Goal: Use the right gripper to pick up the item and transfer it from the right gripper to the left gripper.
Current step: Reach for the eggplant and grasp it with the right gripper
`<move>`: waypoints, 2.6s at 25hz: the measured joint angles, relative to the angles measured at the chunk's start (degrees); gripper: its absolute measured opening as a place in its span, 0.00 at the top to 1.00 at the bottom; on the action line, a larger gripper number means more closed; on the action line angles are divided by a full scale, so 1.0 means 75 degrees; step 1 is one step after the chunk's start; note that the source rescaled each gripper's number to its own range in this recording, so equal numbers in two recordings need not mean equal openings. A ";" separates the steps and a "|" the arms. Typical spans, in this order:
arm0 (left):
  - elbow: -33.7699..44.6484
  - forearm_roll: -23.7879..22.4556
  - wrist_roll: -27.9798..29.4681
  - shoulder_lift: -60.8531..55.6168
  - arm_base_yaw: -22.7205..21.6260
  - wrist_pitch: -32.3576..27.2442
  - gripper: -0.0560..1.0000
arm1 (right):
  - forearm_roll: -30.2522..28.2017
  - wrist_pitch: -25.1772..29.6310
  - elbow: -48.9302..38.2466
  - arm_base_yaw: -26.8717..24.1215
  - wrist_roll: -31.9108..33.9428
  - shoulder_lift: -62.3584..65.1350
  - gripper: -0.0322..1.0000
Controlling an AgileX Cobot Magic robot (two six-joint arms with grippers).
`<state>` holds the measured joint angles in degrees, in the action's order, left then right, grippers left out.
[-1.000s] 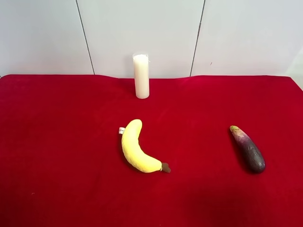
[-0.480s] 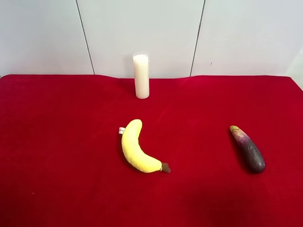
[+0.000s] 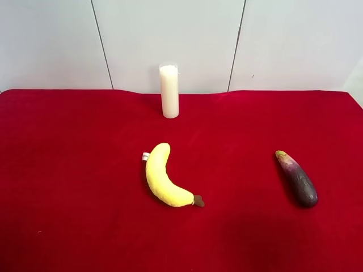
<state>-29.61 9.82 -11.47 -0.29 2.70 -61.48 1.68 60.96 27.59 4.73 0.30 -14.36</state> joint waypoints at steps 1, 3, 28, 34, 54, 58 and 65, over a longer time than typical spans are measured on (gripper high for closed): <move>0.0000 0.0000 0.0000 0.0000 0.0000 0.0000 0.04 | 0.0000 0.0000 0.0018 0.0000 0.0063 -0.0167 0.00; 0.0000 0.0000 0.0000 0.0000 0.0000 0.0000 0.04 | 0.0000 -0.0017 0.0134 0.0000 0.0183 -0.0506 0.00; 0.0000 0.0000 0.0000 0.0000 0.0000 0.0000 0.04 | -0.0447 -0.1787 0.0536 0.0000 0.0846 -0.6045 0.14; 0.0000 0.0000 0.0000 0.0000 0.0000 0.0000 0.04 | -0.0865 -0.2194 0.0536 0.0000 0.0977 -0.6336 0.15; 0.0000 0.0000 0.0000 0.0000 0.0000 0.0000 0.04 | -0.0866 -0.4011 0.0538 0.0000 0.1245 -0.8987 0.16; 0.0000 0.0000 0.0000 0.0000 0.0000 0.0000 0.04 | -0.0851 -0.4229 0.0544 0.0000 0.1245 -0.9547 0.16; 0.0000 0.0000 0.0000 0.0000 0.0000 0.0000 0.04 | -0.0653 -0.4620 0.0553 0.0000 0.1222 -1.0474 0.17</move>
<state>-29.61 9.82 -11.47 -0.29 2.70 -61.48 -3.21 26.32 31.73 4.73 9.47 -92.91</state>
